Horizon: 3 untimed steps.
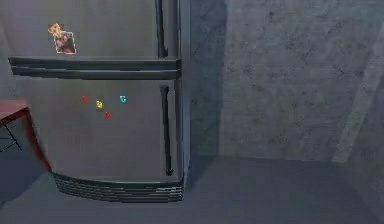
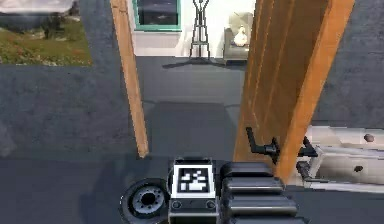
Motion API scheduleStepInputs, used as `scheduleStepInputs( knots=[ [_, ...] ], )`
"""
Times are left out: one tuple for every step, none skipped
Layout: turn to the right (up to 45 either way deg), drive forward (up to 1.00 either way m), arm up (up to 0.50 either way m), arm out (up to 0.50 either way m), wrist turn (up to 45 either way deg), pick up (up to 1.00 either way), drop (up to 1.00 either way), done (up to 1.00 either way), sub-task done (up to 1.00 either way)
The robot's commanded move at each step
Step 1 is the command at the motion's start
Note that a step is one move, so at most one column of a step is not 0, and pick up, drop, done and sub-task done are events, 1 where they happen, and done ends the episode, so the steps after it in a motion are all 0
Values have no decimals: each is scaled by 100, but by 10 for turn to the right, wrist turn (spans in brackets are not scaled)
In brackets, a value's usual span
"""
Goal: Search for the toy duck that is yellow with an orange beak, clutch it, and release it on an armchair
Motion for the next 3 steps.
scheduleStepInputs(
  knots=[
    [450,0,0,0,0,0,0,0,0],
    [270,0,0,0,0,0,0,0,0],
    [0,20,0,0,0,0,0,0,0]
  ],
)
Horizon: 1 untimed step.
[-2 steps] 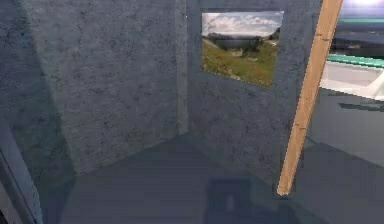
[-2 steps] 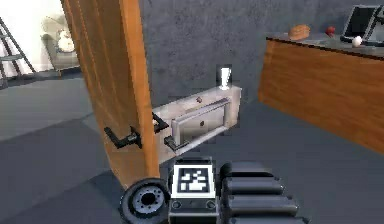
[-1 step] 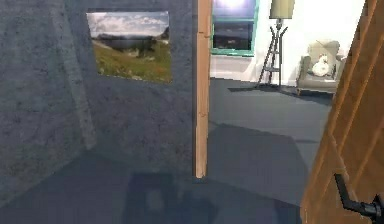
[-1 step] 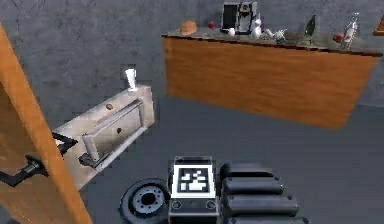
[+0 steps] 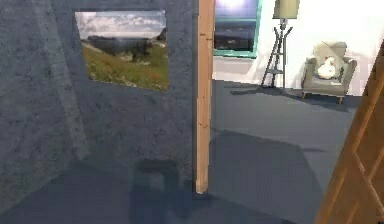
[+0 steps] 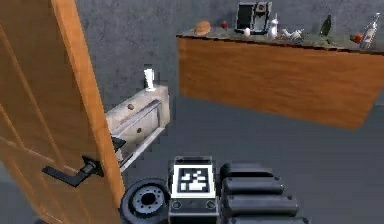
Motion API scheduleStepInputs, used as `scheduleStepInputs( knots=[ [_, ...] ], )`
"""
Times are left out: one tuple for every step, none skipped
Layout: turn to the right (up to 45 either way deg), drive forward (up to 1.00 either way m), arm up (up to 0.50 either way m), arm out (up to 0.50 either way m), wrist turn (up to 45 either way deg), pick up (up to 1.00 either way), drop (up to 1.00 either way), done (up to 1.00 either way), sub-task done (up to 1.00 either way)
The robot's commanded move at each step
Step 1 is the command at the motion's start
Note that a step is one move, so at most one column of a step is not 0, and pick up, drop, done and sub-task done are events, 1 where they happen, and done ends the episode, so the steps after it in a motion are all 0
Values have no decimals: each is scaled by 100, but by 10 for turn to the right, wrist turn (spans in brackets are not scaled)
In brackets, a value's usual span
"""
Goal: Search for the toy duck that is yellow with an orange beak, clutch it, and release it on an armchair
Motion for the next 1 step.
scheduleStepInputs(
  knots=[
    [30,0,0,0,0,0,0,0,0]
  ],
)
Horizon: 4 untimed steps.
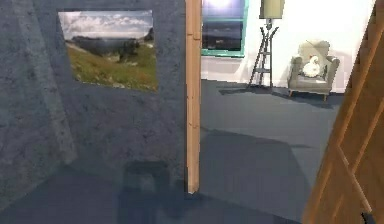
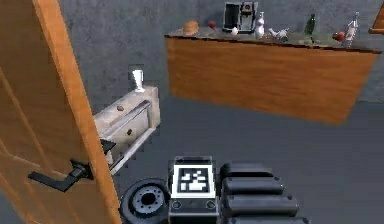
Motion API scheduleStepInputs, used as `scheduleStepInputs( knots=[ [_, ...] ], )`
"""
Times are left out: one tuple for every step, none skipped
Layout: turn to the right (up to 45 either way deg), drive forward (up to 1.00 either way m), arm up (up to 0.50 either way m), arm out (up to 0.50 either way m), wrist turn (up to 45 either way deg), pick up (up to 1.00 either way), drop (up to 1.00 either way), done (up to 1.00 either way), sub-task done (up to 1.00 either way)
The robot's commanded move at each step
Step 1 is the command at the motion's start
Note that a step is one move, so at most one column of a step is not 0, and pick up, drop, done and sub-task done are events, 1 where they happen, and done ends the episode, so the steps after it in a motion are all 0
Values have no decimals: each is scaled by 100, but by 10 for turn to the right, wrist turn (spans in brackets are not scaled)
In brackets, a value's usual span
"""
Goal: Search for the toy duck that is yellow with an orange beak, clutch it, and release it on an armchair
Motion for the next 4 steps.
scheduleStepInputs(
  knots=[
    [0,25,0,0,0,0,0,0,0],
    [240,0,0,0,0,0,0,0,0],
    [0,100,0,0,0,0,0,0,0],
    [90,0,0,0,0,0,0,0,0]
  ],
)
